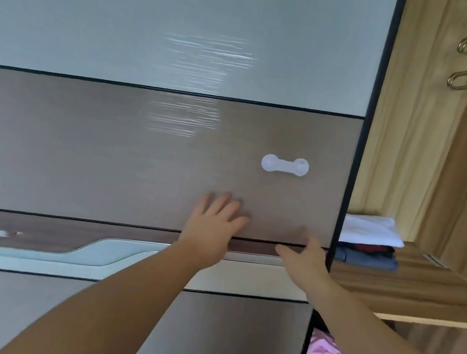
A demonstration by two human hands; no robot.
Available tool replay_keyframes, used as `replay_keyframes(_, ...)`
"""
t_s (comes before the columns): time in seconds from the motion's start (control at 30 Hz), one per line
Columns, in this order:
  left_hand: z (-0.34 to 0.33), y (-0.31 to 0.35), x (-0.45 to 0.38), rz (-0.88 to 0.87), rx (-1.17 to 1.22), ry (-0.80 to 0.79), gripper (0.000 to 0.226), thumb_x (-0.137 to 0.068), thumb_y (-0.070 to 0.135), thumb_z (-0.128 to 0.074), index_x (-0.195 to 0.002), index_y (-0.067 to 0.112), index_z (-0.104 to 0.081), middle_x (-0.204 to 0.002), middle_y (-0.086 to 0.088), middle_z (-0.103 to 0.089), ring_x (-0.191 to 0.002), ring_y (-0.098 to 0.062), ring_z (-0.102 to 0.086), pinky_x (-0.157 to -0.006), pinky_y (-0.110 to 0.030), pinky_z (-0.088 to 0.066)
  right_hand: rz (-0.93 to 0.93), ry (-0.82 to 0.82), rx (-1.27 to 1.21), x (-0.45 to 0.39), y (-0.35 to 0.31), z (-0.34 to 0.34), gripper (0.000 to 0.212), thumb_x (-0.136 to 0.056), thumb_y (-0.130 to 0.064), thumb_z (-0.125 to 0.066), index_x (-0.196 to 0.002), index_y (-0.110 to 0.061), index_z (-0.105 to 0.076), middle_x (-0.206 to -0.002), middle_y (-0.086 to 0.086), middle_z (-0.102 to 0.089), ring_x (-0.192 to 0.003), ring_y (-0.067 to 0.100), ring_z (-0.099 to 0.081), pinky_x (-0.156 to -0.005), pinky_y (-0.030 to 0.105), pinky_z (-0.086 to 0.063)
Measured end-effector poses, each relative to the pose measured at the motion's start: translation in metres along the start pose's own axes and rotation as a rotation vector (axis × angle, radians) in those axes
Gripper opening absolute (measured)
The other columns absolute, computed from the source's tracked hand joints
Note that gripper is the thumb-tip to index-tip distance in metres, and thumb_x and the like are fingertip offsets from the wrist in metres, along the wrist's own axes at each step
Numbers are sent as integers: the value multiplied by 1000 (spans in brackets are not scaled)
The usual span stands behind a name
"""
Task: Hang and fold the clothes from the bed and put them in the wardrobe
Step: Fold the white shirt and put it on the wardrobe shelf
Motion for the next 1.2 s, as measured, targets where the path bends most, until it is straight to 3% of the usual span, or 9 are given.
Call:
replay_keyframes(0.1, -9, -16, -14, -129, -186, 6, 82, -86, 24, -65, -152, 29, -15, -162, -5, 5, -148, -32, 8, -117, -56, 7, -64, 145, -58, -10, -1, -16, 87, -83, -33, -71, -152, -20, -19, -152, 6, -21, -127, 29, -40, -97, 31, -34)
replay_keyframes(0.17, -19, -24, -21, -169, -250, 1, 92, -84, 27, -69, -153, 30, -8, -162, -6, 12, -148, -35, 11, -115, -58, 10, -94, 214, -106, -16, 0, -27, 94, -82, -38, -73, -153, -22, -14, -156, 6, -13, -131, 31, -38, -104, 37, -34)
replay_keyframes(0.47, -41, -42, -31, -242, -245, 39, 101, -86, 37, -68, -153, 34, 7, -160, -2, 24, -146, -32, 21, -111, -56, 19, -80, 335, -107, -38, 16, -60, 112, -74, -45, -79, -154, -29, -2, -160, 6, -1, -142, 34, -25, -114, 49, -30)
replay_keyframes(0.97, -31, -7, -54, -280, -213, 61, 104, -76, 38, -77, -154, 33, -8, -164, -2, 11, -149, -32, 8, -110, -54, 18, -89, 424, -143, -57, 26, -27, 118, -69, -46, -82, -154, -30, -2, -158, 5, -2, -138, 35, -30, -111, 50, -34)
replay_keyframes(1.2, -29, 31, -76, -285, -197, 59, 99, -86, 36, -69, -153, 33, 4, -160, -1, 25, -146, -31, 22, -108, -53, 24, -94, 429, -172, -69, 40, 11, 116, -70, -42, -83, -153, -31, -3, -158, 6, -6, -137, 35, -32, -110, 49, -36)
Point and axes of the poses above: each hand's wrist, its own x-axis away from the middle knuckle, its own z-axis out of the back of the hand, y = z × x, the point moved 3 cm from there along -x, towards the middle knuckle
